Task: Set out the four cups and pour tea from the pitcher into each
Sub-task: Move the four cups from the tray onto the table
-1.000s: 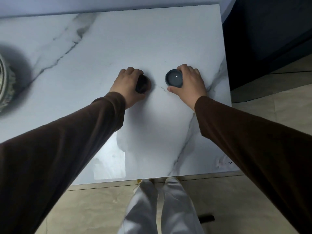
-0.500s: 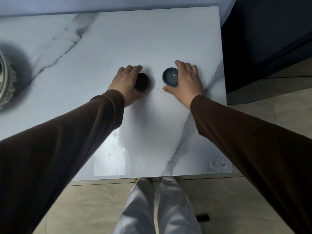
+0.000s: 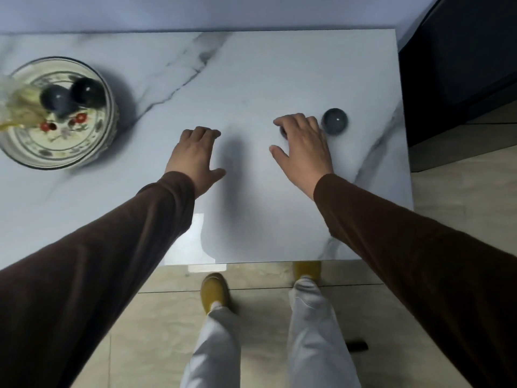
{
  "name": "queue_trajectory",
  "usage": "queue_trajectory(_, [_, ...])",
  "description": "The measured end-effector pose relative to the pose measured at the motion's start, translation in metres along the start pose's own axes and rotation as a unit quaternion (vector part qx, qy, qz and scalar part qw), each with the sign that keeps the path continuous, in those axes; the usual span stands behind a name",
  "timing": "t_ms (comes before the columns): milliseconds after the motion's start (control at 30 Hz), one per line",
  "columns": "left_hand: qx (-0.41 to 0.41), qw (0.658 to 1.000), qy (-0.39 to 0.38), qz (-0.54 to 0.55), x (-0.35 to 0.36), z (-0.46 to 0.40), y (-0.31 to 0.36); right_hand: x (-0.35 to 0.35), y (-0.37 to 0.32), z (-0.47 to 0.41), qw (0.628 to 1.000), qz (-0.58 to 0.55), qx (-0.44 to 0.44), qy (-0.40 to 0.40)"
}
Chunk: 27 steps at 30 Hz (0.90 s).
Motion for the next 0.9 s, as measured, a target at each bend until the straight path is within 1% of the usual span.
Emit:
queue_trajectory(200, [0.021,1.000,0.014,-0.012,-0.034,0.046,-0.066,0.039,-0.095,0.016,0.999,-0.024,0.010,-0.025])
queue_trajectory(333, [-0.004,0.999,0.025,-0.019,-0.052,0.067,-0.112,0.061,-0.148,0.011,0.998,-0.047,-0.010,-0.047])
queue_trajectory(467, [-0.040,0.998,0.035,-0.026,-0.069,0.081,-0.160,0.077,-0.185,0.001,0.997,-0.055,-0.026,-0.055])
queue_trajectory(567, [-0.050,0.997,0.042,-0.030,-0.085,0.086,-0.192,0.086,-0.213,-0.009,0.996,-0.064,-0.023,-0.054])
queue_trajectory(700, [-0.045,0.998,0.046,-0.010,-0.099,0.083,-0.229,0.098,-0.249,-0.024,0.996,-0.082,-0.005,-0.043])
queue_trajectory(900, [-0.015,0.999,0.046,0.006,-0.111,0.066,-0.280,0.125,-0.296,-0.049,0.997,-0.074,0.014,-0.026])
Point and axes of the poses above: each hand's wrist, its own z-axis away from the middle knuckle, its own x-axis out of the palm, y = z × x, the point moved 6 cm from there along -z, towards the middle knuckle
